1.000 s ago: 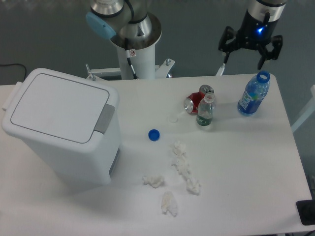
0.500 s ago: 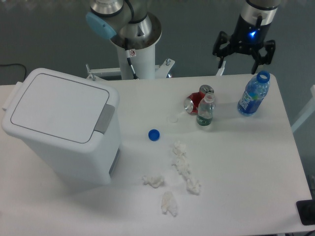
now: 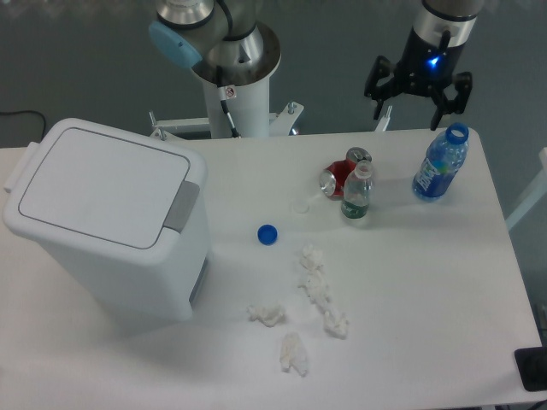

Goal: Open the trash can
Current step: 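Move the open gripper from its start pose toward the table center, then move the gripper across the table toward the white trash can lid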

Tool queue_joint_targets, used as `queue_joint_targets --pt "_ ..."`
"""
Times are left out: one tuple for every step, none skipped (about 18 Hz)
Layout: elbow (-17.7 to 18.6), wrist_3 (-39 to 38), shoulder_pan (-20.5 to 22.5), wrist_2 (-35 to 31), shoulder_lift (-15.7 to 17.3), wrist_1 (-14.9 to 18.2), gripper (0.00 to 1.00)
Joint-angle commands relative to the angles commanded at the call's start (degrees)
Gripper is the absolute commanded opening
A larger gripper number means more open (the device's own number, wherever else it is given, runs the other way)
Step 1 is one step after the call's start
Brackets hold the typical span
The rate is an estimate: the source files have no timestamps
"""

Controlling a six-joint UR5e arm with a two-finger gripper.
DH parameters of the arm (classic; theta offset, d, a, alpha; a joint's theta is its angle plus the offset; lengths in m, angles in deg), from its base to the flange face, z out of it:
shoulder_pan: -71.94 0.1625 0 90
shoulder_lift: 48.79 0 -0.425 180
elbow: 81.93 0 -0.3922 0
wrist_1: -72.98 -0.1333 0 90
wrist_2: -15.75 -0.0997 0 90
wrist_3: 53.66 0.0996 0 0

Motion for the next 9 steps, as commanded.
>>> queue_joint_targets --pt "0.0 -0.5 0.0 0.4 0.0 0.1 1.0" --pt "0.1 -1.2 -0.1 0.4 0.1 0.1 1.0" --pt "0.1 -2.6 -0.5 0.4 0.0 0.1 1.0" --pt "-0.2 -5.0 -1.3 0.4 0.0 0.0 1.0" --pt "-0.6 -7.4 -2.3 0.5 0.0 0.0 1.0" --pt "-1.7 -9.7 -3.5 0.4 -0.2 0.1 1.0" --pt "-2.4 -11.6 -4.6 0.2 -0.4 0.5 1.0" --pt "-2.8 -12.7 -5.4 0.3 -0.6 0.8 1.0" --pt "-3.1 -13.4 -5.9 0.4 -0.6 0.8 0.99"
